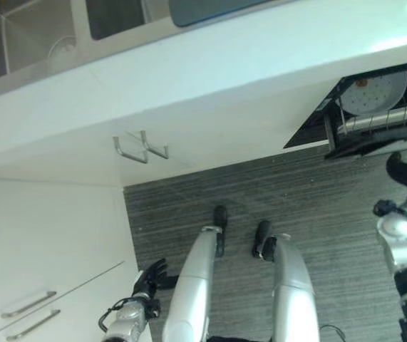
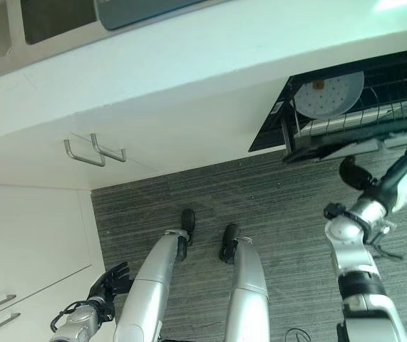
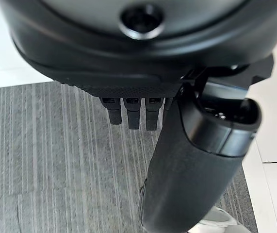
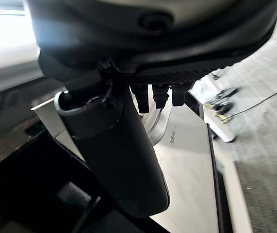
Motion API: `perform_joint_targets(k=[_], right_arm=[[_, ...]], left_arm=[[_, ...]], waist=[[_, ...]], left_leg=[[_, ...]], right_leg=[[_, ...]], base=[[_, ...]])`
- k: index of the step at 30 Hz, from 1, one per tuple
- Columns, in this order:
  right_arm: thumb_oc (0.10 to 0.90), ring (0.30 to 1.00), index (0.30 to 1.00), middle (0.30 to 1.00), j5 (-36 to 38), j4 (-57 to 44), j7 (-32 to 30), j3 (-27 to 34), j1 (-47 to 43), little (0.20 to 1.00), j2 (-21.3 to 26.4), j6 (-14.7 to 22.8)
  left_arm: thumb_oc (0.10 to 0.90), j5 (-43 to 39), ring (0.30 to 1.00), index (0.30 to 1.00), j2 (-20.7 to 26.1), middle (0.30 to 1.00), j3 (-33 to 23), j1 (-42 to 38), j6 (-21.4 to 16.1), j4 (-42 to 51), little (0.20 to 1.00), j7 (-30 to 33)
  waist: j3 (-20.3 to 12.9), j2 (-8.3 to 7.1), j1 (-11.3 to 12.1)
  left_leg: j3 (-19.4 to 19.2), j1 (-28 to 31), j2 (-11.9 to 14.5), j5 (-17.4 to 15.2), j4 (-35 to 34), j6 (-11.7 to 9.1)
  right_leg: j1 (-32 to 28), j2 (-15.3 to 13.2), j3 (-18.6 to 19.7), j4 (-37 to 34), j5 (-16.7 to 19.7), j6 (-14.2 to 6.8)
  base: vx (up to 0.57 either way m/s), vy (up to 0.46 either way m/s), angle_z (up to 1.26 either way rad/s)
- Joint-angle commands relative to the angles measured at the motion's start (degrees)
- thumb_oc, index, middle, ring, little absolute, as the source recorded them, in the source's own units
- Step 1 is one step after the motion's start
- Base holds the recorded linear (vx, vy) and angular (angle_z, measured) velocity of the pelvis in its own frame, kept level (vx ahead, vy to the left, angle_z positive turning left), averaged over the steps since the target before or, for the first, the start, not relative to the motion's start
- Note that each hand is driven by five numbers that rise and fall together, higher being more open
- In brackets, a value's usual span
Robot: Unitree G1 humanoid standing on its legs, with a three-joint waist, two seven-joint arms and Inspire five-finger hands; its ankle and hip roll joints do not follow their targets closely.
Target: Place the dishes in the dishwasher.
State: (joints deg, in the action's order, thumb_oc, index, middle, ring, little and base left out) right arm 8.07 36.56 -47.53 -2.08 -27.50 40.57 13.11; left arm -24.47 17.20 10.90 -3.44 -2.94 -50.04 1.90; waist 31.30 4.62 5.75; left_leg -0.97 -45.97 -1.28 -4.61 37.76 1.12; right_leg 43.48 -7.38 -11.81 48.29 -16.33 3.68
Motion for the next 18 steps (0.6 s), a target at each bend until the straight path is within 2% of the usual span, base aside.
perform_joint_targets(k=[1, 7, 10, 18], right_arm=[[0.800, 0.900, 0.900, 0.900, -9.8, -8.0, -0.1, -3.8, -10.1, 0.900, 11.4, 7.9], [0.800, 0.900, 0.900, 0.900, -10.4, -5.1, 1.9, -12.2, -22.8, 0.900, 14.7, 4.2], [0.800, 0.900, 0.900, 0.900, -10.0, -2.5, 1.7, -15.9, -28.3, 0.900, 15.6, 3.5], [0.800, 0.900, 0.900, 0.900, -7.9, -0.1, 3.4, -16.6, -32.6, 0.900, 16.3, 1.9]], left_arm=[[0.800, -1.2, 0.900, 0.900, 3.9, 0.900, 0.6, 3.3, -1.2, 0.7, 0.900, 0.9], [0.800, -2.5, 0.900, 0.900, 4.9, 0.900, -0.3, 3.6, -5.8, 1.0, 0.900, 2.5], [0.800, -2.3, 0.900, 0.900, 6.4, 0.900, -0.2, 3.7, -8.5, 3.9, 0.900, 3.4], [0.800, -5.4, 0.900, 0.900, 9.5, 0.900, -1.3, 4.9, -10.5, 11.6, 0.900, 3.9]], waist=[[-1.5, -0.82, 2.9], [-1.5, -0.90, 5.4], [-1.5, -0.63, 6.6], [-1.5, -0.29, 8.6]], left_leg=[[1.1, 4.5, -0.8, -0.5, -6.9, 0.2], [2.3, 3.7, -1.1, 0.6, -7.3, -0.4], [2.9, 3.6, -1.1, 1.5, -8.0, -0.6], [4.0, 5.1, -1.2, 3.1, -10.4, -0.8]], right_leg=[[-5.2, 3.0, 1.0, 0.5, -3.0, -1.7], [-5.6, 2.9, -0.1, 0.0, -3.0, -1.5], [-6.1, 2.6, -0.7, 0.0, -3.0, -1.4], [-8.4, 2.1, -1.8, 0.1, -3.5, -1.8]], base=[[-0.03, -0.004, 0.09], [-0.01, 0.018, 0.11], [0.00, 0.029, 0.07], [0.01, 0.016, 0.08]])
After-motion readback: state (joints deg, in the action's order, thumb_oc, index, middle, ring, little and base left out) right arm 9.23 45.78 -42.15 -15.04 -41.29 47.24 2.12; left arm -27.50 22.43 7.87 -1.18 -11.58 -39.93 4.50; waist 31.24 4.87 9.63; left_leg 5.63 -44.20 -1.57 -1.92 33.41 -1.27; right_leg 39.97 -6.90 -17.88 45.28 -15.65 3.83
